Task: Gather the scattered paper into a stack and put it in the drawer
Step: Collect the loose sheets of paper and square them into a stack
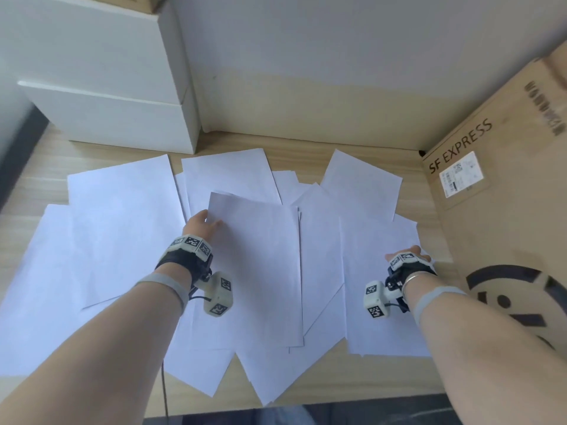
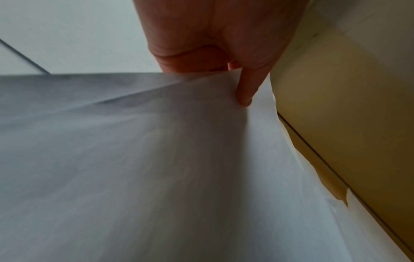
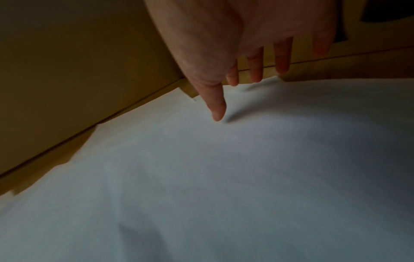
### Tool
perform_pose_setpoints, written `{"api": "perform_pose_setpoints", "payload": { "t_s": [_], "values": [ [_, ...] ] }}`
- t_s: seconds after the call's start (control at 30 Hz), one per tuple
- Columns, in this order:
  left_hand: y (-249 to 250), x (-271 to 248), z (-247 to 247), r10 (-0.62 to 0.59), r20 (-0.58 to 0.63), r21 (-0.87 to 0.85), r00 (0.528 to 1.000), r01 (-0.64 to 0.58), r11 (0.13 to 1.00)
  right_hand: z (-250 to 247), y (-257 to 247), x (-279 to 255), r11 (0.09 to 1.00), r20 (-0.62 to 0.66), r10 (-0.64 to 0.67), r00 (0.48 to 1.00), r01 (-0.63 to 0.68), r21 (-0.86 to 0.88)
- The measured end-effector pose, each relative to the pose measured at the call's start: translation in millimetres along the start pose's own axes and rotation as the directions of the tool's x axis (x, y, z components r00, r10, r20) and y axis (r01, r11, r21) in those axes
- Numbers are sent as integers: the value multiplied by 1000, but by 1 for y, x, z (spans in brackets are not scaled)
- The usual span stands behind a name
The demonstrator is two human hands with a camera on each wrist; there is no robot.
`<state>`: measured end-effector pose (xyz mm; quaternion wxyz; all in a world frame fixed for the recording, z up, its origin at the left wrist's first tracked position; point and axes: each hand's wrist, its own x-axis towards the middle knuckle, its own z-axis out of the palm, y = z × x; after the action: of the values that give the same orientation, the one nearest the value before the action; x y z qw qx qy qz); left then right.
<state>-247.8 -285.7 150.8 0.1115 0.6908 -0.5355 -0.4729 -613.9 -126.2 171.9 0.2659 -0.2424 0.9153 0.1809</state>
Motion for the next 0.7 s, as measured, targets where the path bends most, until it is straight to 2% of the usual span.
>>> {"api": "perform_pose_setpoints", "payload": {
  "t_s": [0.07, 0.13, 0.17, 0.23, 0.33, 0.37, 0.7],
  "values": [
    [4, 1, 6, 20, 10, 22, 1000, -20, 1000, 4, 13, -3, 985, 46, 48, 998, -55, 162],
    [6, 2, 12, 33, 23, 32, 999, -34, 999, 5, 23, -9, 988, 89, 101, 991, -110, 107],
    [7, 2, 14, 37, 34, 34, 999, -38, 999, 2, 26, -14, 972, 115, 143, 983, -162, 173],
    [9, 1, 18, 39, 55, 39, 998, -41, 998, -1, 29, -25, 927, 130, 191, 973, -223, 302],
    [11, 1, 24, 41, 66, 54, 997, -45, 998, 1, 27, -23, 905, 76, 243, 967, -254, 340],
    [12, 0, 26, 36, 72, 63, 997, -41, 997, -1, 23, -26, 890, 97, 252, 963, -270, 368],
    [30, -6, 46, -4, 168, 95, 986, -12, 995, 0, -19, -43, 899, 112, 99, 989, -138, 417]
  ]
}}
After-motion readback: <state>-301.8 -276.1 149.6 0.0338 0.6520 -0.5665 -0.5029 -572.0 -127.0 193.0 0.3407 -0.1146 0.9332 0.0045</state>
